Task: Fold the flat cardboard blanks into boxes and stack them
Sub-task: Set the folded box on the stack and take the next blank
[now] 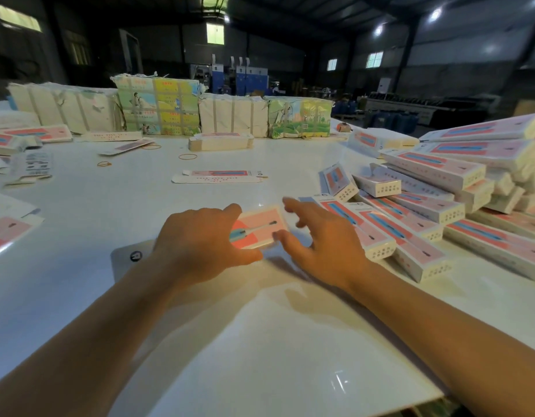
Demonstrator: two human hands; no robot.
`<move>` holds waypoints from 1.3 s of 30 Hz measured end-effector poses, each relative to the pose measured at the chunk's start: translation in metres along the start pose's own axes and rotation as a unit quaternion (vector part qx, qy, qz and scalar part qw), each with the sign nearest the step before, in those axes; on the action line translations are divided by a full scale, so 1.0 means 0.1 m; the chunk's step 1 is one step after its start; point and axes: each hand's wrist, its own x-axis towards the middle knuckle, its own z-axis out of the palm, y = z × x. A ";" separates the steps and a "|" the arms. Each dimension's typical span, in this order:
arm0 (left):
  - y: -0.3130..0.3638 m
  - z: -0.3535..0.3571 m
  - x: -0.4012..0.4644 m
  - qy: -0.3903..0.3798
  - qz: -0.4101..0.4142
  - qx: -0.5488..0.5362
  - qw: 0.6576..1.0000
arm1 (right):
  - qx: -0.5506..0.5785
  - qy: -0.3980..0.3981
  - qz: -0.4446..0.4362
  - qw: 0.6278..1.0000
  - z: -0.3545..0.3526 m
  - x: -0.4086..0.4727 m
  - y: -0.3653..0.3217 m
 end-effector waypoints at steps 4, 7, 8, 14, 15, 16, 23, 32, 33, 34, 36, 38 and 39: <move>0.05 -0.01 -0.04 -0.050 0.008 0.030 0.998 | 0.015 -0.134 -0.105 0.985 -0.01 0.01 0.06; 0.10 0.00 -0.11 0.041 0.063 -0.004 0.997 | 0.004 -0.099 -0.120 0.988 0.00 0.01 0.05; 0.12 0.01 -0.13 0.111 0.099 -0.002 0.989 | -0.005 -0.079 -0.116 0.990 -0.01 0.01 0.05; 0.37 0.13 -0.08 0.240 0.149 -0.036 0.958 | -0.061 0.114 0.037 0.991 -0.46 0.34 0.40; 0.38 0.18 -0.09 0.216 0.160 -0.051 0.962 | -0.068 0.140 0.063 0.986 -0.63 0.44 0.53; 0.39 0.23 -0.09 0.192 0.170 -0.063 0.965 | -0.084 0.166 0.083 0.979 -0.82 0.53 0.69; 0.41 0.37 -0.06 0.081 0.125 -0.120 0.981 | -0.355 0.139 0.312 0.870 -1.80 0.35 2.00; 0.38 0.38 -0.03 0.019 0.125 -0.120 0.985 | -0.392 0.131 0.335 0.847 -1.84 0.34 1.95; 0.39 0.37 -0.03 0.013 0.121 -0.122 0.985 | -0.363 0.149 0.318 0.863 -1.81 0.42 1.83; 0.39 0.37 -0.02 0.009 0.118 -0.127 0.985 | -0.328 0.164 0.292 0.884 -1.76 0.51 1.67; 0.40 0.37 -0.01 0.004 0.117 -0.132 0.984 | -0.258 0.182 0.214 0.924 -1.56 0.72 1.28; 0.39 0.39 0.00 -0.001 0.118 -0.119 0.986 | -0.181 0.184 0.142 0.956 -1.26 0.81 0.81; 0.39 0.39 0.00 -0.003 0.117 -0.115 0.986 | -0.138 0.171 0.110 0.969 -1.07 0.80 0.59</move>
